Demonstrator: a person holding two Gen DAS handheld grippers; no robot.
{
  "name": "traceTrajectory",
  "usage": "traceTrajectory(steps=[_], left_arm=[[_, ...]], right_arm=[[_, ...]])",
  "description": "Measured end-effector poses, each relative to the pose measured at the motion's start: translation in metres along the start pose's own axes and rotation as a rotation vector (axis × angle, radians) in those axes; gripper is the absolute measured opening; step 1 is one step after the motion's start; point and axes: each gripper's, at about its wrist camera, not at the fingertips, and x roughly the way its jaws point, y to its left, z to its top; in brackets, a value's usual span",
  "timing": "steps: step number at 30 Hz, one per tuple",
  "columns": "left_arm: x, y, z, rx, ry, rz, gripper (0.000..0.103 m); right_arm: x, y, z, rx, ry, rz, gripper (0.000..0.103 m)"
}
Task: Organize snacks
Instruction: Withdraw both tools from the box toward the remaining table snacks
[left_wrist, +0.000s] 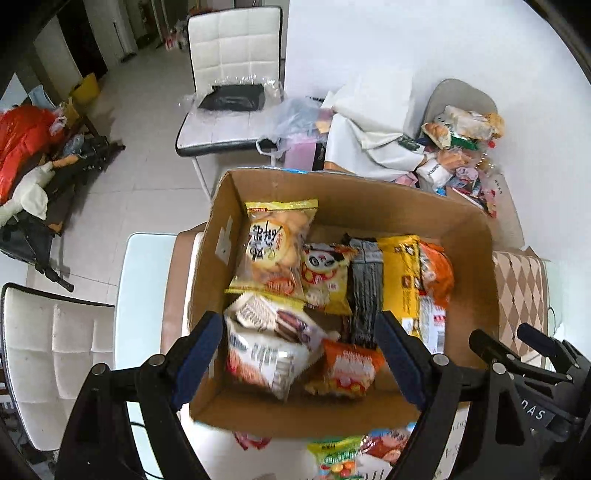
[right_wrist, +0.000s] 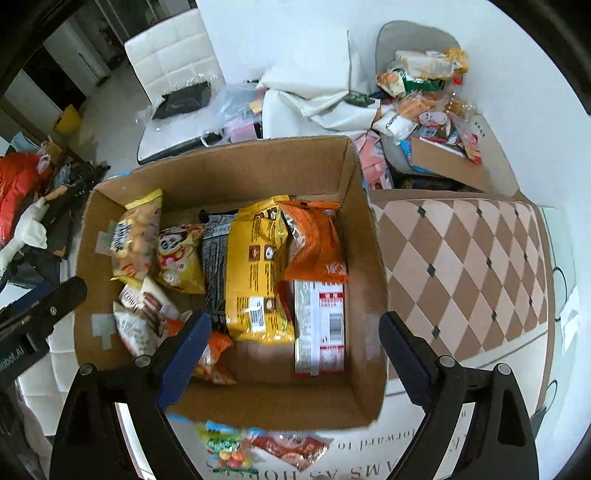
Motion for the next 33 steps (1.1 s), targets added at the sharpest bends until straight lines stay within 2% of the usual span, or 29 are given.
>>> traceTrajectory(steps=[15,22,29,32,33], left_arm=[[-0.1,-0.014,-0.078,0.04,-0.17,0.028,0.084],[-0.13,-0.012,-0.105,0.033,-0.203,0.018,0.084],[-0.129,-0.015,-0.139,0.042,-0.18,0.04,0.084],[-0.112,-0.019,-0.158,0.066,-0.127,0.052,0.084],[-0.1,-0.021,-0.165,0.076,-0.088,0.055,0.084]], right_arm=[[-0.104,0.009,-0.081,-0.039,-0.165,0.014,0.094],[-0.145,0.01,-0.114,-0.055,-0.223,0.034,0.094],[-0.14,-0.001,-0.151,-0.021,-0.168,0.068,0.094],[-0.121,-0.02,-0.17,0.027,-0.104,0.071,0.094],[-0.113,-0.026,-0.175,0.045,-0.08,0.072,0.094]])
